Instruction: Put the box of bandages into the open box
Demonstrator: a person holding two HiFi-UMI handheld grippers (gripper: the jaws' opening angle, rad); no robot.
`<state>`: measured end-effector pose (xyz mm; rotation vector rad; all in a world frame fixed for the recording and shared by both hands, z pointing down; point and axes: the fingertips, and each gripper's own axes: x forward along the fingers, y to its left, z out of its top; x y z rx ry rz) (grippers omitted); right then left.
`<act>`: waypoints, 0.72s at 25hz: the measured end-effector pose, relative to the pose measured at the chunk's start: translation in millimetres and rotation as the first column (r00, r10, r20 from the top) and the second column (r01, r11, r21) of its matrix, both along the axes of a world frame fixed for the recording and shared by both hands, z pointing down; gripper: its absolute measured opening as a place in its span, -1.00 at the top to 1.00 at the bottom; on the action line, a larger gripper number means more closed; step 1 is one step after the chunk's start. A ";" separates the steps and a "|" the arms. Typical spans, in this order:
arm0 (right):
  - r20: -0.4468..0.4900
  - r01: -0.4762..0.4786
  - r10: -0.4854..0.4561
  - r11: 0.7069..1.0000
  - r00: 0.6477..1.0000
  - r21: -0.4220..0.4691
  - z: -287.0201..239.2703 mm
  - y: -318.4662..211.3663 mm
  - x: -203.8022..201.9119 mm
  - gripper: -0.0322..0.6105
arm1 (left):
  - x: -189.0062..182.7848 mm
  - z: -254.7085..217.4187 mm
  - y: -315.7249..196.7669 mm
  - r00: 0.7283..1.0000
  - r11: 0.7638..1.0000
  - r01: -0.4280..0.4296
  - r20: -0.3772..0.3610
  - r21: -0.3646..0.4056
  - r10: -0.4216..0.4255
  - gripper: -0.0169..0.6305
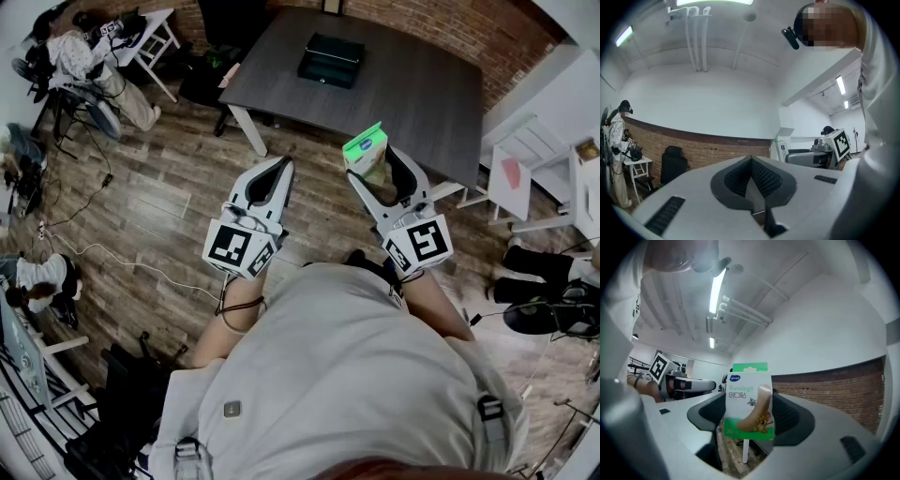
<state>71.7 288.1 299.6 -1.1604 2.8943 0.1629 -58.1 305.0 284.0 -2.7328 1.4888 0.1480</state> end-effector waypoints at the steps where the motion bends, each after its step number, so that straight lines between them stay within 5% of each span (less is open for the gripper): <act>1: 0.000 -0.001 0.001 1.000 1.000 -0.004 1.9 -0.2 -0.9 -0.04 | -1.4 0.2 -0.1 1.000 1.000 0.004 -0.005 -0.007 -0.004 0.90; 18: -0.011 -0.007 0.006 1.000 1.000 -0.026 11.3 -3.2 -8.5 -0.04 | -8.9 10.5 -5.9 1.000 1.000 -0.011 -0.022 -0.014 0.011 0.90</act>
